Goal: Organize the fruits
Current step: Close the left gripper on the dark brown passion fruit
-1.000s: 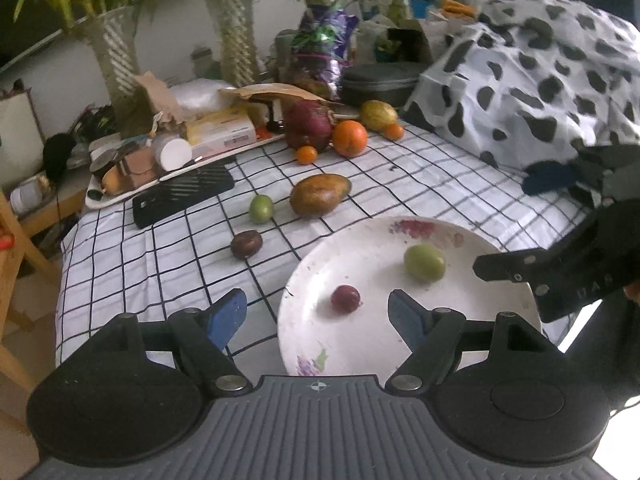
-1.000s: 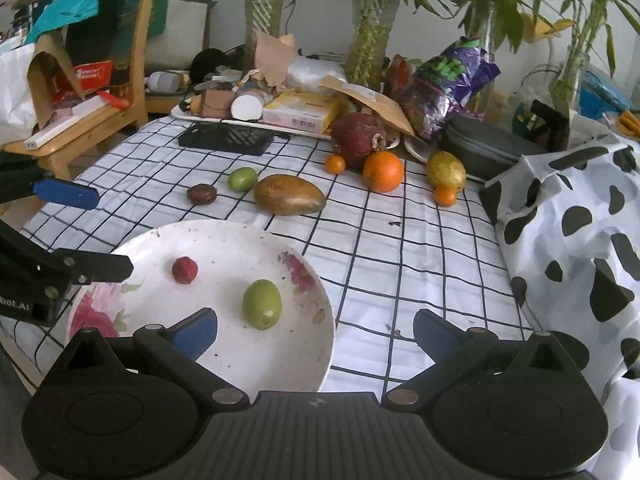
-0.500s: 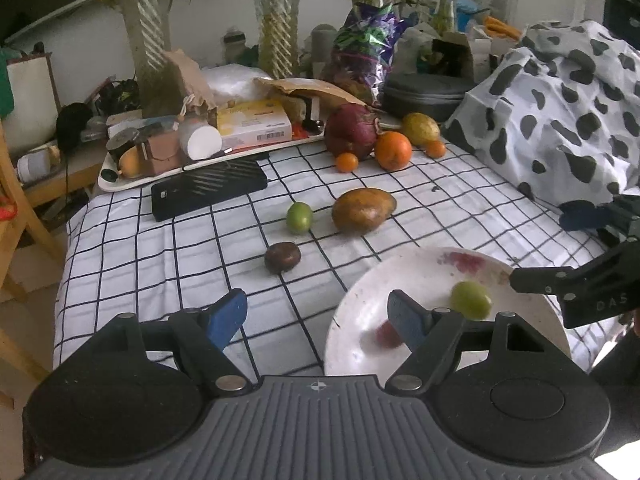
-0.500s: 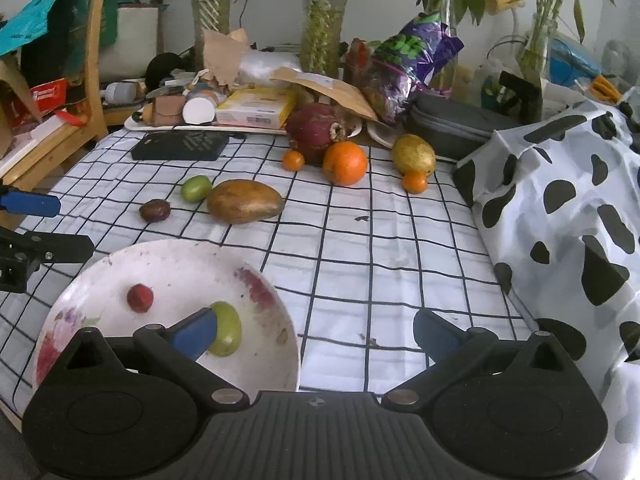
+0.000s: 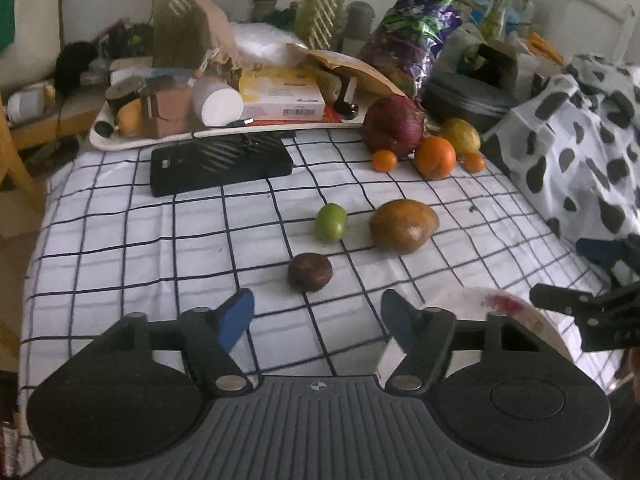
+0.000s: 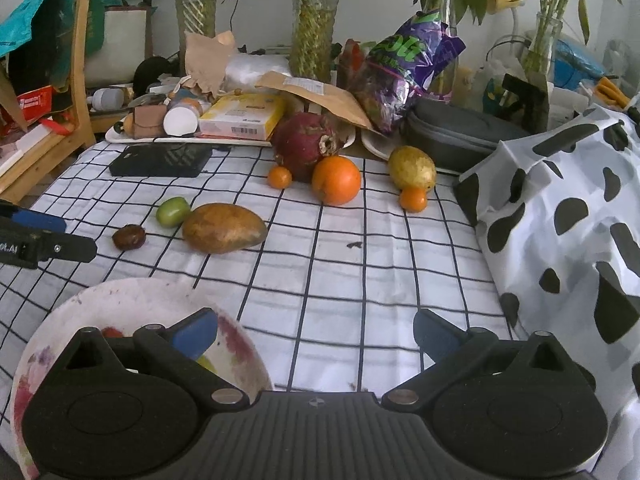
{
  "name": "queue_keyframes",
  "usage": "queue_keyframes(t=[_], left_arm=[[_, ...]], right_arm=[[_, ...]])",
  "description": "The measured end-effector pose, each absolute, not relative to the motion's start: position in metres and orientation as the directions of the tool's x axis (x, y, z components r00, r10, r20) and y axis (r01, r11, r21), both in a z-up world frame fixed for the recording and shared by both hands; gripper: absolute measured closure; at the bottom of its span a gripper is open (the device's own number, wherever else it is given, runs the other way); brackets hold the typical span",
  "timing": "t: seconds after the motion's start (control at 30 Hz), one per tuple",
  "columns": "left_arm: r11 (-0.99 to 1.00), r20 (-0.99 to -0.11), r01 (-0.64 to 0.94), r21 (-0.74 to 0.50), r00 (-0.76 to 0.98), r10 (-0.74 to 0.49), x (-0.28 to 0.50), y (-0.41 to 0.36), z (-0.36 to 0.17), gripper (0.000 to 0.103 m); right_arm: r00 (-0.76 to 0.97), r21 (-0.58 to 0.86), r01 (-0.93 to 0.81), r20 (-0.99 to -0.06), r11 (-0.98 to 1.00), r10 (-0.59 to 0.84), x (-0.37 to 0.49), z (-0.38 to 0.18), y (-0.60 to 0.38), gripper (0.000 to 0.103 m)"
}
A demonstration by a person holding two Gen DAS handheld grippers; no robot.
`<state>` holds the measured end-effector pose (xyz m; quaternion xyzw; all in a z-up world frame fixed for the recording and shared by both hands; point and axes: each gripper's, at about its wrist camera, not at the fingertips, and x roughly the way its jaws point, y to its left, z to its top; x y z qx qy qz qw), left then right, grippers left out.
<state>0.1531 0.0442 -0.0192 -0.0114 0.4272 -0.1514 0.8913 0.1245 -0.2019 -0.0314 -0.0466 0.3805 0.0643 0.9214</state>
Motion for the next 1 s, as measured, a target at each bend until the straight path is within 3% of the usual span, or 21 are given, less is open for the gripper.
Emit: queue_keyframes(t=[0.07, 0.33, 0.43, 0.53, 0.8, 0.87, 1.0], left_arm=[[0.950, -0.766, 0.257, -0.176, 0.571, -0.296, 0.161, 0.045, -0.022, 0.044], [0.943, -0.784, 0.244, -0.225, 0.529, -0.325, 0.187, 0.047, -0.029, 0.045], [0.942, -0.794, 0.237, -0.238, 0.512, -0.329, 0.196, 0.047, -0.034, 0.051], [0.942, -0.805, 0.240, -0.234, 0.496, -0.326, 0.203, 0.046, -0.039, 0.060], [0.947, -0.825, 0.238, -0.216, 0.474, -0.307, 0.214, 0.044, -0.047, 0.064], [0.945, -0.825, 0.257, -0.201, 0.476, -0.305, 0.213, 0.041, -0.048, 0.071], [0.941, -0.826, 0.306, -0.146, 0.486, -0.287, 0.208, 0.031, -0.046, 0.073]], right_arm=[[0.701, -0.041, -0.157, -0.709, 0.987, 0.082, 0.129, -0.032, -0.201, 0.000], [0.702, -0.071, -0.172, -0.709, 0.983, 0.071, 0.149, -0.035, -0.200, 0.000], [0.703, -0.076, -0.173, -0.708, 0.982, 0.069, 0.155, -0.036, -0.200, 0.000], [0.705, -0.080, -0.178, -0.706, 0.981, 0.071, 0.161, -0.035, -0.199, 0.000], [0.707, -0.102, -0.199, -0.704, 0.975, 0.070, 0.172, -0.037, -0.194, 0.000], [0.707, -0.107, -0.203, -0.704, 0.973, 0.070, 0.173, -0.037, -0.193, 0.000], [0.706, -0.113, -0.209, -0.705, 0.971, 0.070, 0.176, -0.038, -0.191, 0.000]])
